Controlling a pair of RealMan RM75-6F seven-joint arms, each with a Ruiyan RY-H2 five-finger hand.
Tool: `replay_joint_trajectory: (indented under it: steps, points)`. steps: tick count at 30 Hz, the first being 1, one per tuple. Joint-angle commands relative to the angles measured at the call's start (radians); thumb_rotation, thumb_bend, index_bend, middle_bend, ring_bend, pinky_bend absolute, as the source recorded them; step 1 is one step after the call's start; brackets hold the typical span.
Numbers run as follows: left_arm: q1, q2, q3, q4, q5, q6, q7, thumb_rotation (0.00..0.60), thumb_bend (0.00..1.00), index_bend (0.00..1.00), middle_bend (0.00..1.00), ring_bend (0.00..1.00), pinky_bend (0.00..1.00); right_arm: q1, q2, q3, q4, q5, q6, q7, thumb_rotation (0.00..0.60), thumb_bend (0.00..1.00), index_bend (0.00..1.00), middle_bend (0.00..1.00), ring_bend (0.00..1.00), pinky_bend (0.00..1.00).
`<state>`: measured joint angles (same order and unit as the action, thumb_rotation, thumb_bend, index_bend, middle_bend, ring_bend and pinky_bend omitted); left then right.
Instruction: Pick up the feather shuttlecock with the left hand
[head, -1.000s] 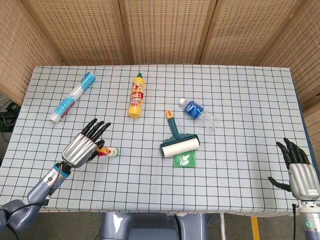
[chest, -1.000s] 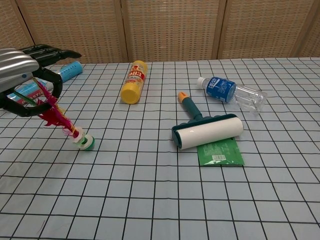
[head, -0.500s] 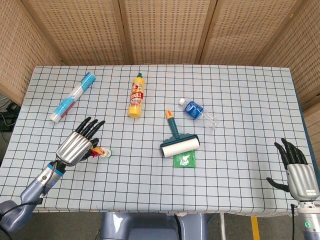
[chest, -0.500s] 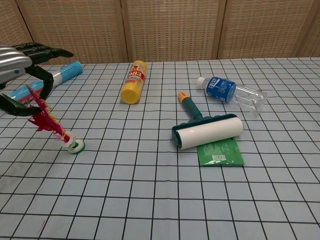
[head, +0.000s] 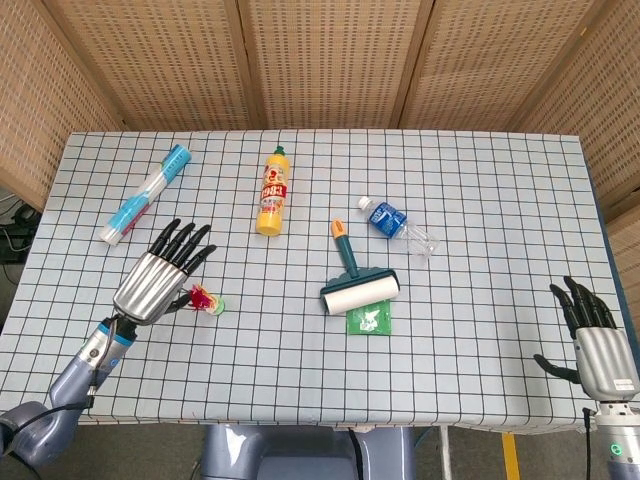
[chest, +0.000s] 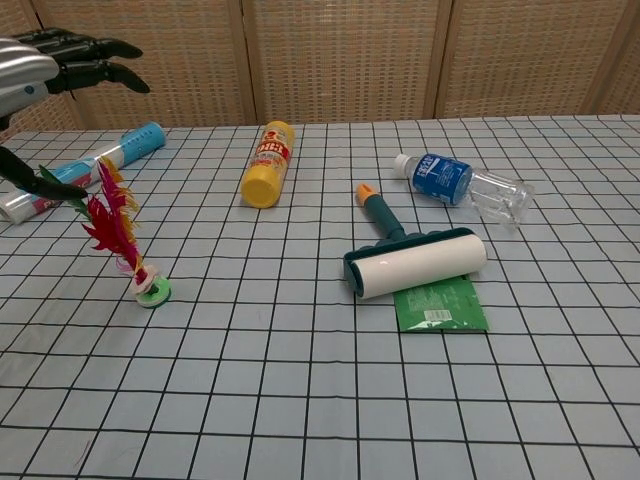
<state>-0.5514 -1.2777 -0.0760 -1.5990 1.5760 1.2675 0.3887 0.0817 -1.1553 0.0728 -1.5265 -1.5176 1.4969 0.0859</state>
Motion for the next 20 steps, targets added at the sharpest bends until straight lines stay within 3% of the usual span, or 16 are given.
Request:
replay_joint_trajectory:
  steps: [1, 6, 9, 14, 20]
  points:
    - [0.070, 0.053, 0.001, -0.084, 0.014, 0.111, 0.009, 0.600, 0.17, 0.14, 0.00, 0.00, 0.00, 0.000, 0.000, -0.002, -0.001, -0.002, -0.001, -0.006, 0.600, 0.09, 0.10, 0.00, 0.00, 0.16]
    - [0.196, 0.050, 0.045, -0.114, 0.012, 0.254, 0.029, 0.600, 0.17, 0.15, 0.00, 0.00, 0.00, 0.000, -0.002, -0.004, 0.000, -0.008, 0.003, -0.019, 0.600, 0.10, 0.10, 0.00, 0.00, 0.16]
    - [0.262, 0.046, 0.083, -0.112, -0.016, 0.289, 0.012, 0.600, 0.17, 0.14, 0.00, 0.00, 0.00, -0.001, -0.008, -0.003, 0.005, -0.011, 0.010, -0.037, 0.600, 0.10, 0.10, 0.00, 0.00, 0.11]
    - [0.352, 0.043, 0.130, -0.071, -0.085, 0.298, -0.054, 0.600, 0.17, 0.09, 0.00, 0.00, 0.00, -0.001, -0.018, -0.004, 0.005, -0.021, 0.021, -0.067, 0.600, 0.10, 0.05, 0.00, 0.00, 0.01]
    - [0.381, 0.038, 0.137, -0.010, -0.110, 0.277, -0.069, 0.600, 0.17, 0.07, 0.00, 0.00, 0.00, 0.001, -0.019, -0.009, -0.005, -0.021, 0.011, -0.087, 0.600, 0.10, 0.04, 0.00, 0.00, 0.00]
